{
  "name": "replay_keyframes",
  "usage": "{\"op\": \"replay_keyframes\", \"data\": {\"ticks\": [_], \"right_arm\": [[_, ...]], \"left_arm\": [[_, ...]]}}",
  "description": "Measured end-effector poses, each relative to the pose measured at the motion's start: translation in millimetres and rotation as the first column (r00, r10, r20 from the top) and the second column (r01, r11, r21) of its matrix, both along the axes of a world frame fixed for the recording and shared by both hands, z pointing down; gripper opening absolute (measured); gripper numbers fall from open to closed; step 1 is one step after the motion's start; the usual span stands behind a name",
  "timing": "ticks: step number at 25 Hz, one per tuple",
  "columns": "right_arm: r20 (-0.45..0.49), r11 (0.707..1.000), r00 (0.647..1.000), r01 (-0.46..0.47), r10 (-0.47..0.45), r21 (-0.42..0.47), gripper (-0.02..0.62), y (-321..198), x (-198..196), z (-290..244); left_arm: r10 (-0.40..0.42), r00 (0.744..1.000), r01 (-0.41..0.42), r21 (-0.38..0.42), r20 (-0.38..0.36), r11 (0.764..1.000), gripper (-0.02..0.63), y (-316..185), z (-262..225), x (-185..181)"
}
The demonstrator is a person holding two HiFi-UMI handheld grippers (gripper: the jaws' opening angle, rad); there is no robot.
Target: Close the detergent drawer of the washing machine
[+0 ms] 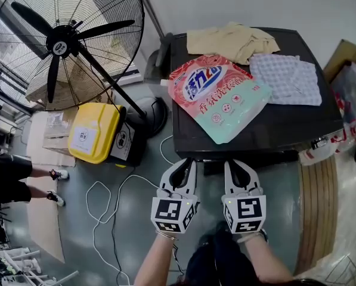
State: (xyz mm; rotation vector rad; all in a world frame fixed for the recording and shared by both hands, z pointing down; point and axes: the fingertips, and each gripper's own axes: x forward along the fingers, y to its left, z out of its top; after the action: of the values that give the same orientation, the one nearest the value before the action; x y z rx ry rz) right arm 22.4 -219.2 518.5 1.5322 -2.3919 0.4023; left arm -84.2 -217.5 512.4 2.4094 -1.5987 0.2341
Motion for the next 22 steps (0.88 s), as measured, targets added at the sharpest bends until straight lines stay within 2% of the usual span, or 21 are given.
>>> {"op": "replay_keyframes", "data": {"ticks": [22], "right_arm": [[-0.008,0.999,1.000,-0.020,0.021,0.027,0.031,44,7,-32]], "left_arm": [[0.036,0.999,-0.036,0.020,0.020,0.999,0.028,46,-23,7]]}}
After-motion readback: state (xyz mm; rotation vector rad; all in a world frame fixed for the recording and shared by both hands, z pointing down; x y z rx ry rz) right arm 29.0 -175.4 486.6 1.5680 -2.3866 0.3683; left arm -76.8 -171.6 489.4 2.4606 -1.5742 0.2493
